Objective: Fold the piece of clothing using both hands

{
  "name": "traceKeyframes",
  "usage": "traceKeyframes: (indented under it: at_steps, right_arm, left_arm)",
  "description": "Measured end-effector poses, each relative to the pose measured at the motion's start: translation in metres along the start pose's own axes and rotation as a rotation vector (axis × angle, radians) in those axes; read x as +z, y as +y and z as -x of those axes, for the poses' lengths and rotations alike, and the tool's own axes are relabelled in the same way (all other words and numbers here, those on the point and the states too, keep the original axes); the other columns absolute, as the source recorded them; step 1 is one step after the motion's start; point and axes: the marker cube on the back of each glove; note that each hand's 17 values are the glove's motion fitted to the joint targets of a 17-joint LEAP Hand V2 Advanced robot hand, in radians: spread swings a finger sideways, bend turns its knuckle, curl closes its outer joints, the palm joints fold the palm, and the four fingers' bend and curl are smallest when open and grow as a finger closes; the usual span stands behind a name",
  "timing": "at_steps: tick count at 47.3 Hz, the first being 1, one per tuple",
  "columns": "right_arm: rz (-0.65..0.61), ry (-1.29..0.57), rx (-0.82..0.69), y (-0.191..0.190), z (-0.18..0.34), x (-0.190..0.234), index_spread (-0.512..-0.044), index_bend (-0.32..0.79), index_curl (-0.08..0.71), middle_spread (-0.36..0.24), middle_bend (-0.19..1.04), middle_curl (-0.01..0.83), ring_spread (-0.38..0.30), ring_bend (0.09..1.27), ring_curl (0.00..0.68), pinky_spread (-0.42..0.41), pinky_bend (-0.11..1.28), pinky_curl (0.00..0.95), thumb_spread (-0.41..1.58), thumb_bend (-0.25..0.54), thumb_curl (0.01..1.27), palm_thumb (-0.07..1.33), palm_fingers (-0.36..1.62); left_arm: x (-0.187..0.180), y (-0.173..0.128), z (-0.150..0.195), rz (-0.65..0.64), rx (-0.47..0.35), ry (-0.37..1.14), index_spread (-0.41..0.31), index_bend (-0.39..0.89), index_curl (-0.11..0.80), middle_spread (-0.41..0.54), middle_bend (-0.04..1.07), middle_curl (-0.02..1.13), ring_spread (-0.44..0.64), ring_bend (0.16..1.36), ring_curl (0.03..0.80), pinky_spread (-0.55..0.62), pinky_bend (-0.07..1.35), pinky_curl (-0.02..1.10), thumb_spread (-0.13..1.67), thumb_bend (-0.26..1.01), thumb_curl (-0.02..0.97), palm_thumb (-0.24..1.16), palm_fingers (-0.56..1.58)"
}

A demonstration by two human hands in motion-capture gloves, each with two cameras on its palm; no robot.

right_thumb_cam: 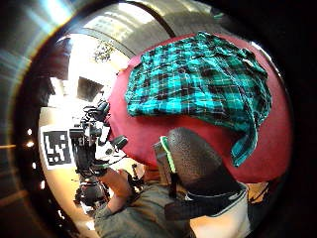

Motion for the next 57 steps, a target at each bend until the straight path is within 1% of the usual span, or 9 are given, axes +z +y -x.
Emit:
traceKeyframes:
  at_steps: [4,15,26,31,35,41,47,53,57]
  right_arm:
    - [0.043,-0.035,0.011,0.001,-0.016,0.004,-0.371,0.16,0.325,0.012,0.17,0.239,0.149,0.2,0.181,0.274,0.44,0.301,1.21,0.024,0.26,0.37,0.26]
    - [0.141,-0.134,0.065,-0.007,-0.062,0.038,-0.365,0.14,0.309,0.012,0.15,0.243,0.15,0.21,0.209,0.234,0.57,0.347,1.16,-0.002,0.3,0.45,0.24]
    - [0.31,-0.169,0.065,-0.017,-0.084,0.086,-0.347,0.11,0.274,0.017,0.16,0.244,0.138,0.32,0.259,0.135,0.68,0.381,1.12,-0.013,0.33,0.53,0.23]
    - [0.417,-0.187,-0.011,-0.012,-0.08,0.092,-0.344,0.12,0.264,0.018,0.17,0.249,0.135,0.34,0.276,0.114,0.71,0.386,1.08,-0.016,0.34,0.56,0.21]
    - [0.513,-0.335,-0.243,0.007,-0.066,0.07,-0.346,0.13,0.261,0.016,0.17,0.258,0.13,0.31,0.274,0.105,0.72,0.387,1.06,-0.019,0.34,0.58,0.15]
    - [0.447,-0.139,-0.138,0.005,-0.069,0.069,-0.356,0.14,0.262,0.007,0.18,0.268,0.125,0.29,0.274,0.107,0.72,0.384,1.02,-0.016,0.35,0.61,0.12]
    - [0.413,-0.123,-0.171,-0.008,-0.073,0.08,-0.364,0.15,0.268,-0.005,0.17,0.272,0.096,0.29,0.273,0.094,0.72,0.375,0.99,-0.013,0.35,0.66,0.14]
    - [0.397,-0.165,-0.124,-0.013,-0.075,0.083,-0.371,0.17,0.283,-0.04,0.19,0.285,0.02,0.34,0.288,0.049,0.66,0.354,0.98,0.004,0.36,0.75,0.25]
    - [0.266,-0.077,-0.057,-0.023,-0.081,0.085,-0.371,0.19,0.296,-0.078,0.18,0.288,-0.05,0.37,0.291,0.004,0.62,0.337,1.02,0.024,0.38,0.82,0.38]
  left_arm:
    - [0.008,0.017,-0.004,0.155,-0.003,0.061,-0.1,0.14,0.262,-0.03,0.23,0.35,0.09,0.56,0.307,0.36,0.26,0.22,1.03,-0.02,0.291,0.43,0.43]
    - [0.031,0.003,-0.006,0.254,-0.016,0.142,-0.096,0.12,0.27,-0.039,0.23,0.38,0.08,0.57,0.319,0.36,0.28,0.25,1.03,-0.02,0.309,0.44,0.43]
    - [0.075,-0.008,-0.022,0.408,0.01,0.191,-0.094,0.12,0.268,-0.043,0.23,0.4,0.07,0.58,0.329,0.34,0.31,0.28,1.02,-0.02,0.326,0.47,0.43]
    - [0.088,-0.011,-0.026,0.443,0.033,0.126,-0.094,0.12,0.27,-0.042,0.22,0.4,0.07,0.58,0.334,0.33,0.32,0.3,1.02,-0.02,0.334,0.5,0.42]
    - [0.066,-0.003,-0.029,0.467,0.055,0.085,-0.094,0.13,0.276,-0.037,0.2,0.41,0.07,0.57,0.334,0.32,0.33,0.31,1.02,-0.01,0.34,0.53,0.4]
    - [0.067,0.0,-0.03,0.524,0.077,0.141,-0.094,0.15,0.287,-0.032,0.18,0.4,0.08,0.56,0.332,0.32,0.35,0.32,1.02,-0.02,0.343,0.54,0.38]
    - [0.074,-0.003,-0.022,0.507,0.045,0.112,-0.094,0.16,0.302,-0.031,0.17,0.4,0.09,0.56,0.333,0.32,0.36,0.33,1.03,-0.01,0.345,0.57,0.37]
    - [0.077,0.0,-0.023,0.532,0.054,0.129,-0.107,0.17,0.323,-0.05,0.19,0.4,0.08,0.55,0.33,0.31,0.33,0.32,1.06,-0.01,0.344,0.59,0.41]
    - [0.077,0.0,-0.025,0.51,0.057,0.135,-0.128,0.2,0.345,-0.08,0.19,0.4,0.06,0.53,0.324,0.3,0.3,0.32,1.1,-0.01,0.339,0.6,0.47]
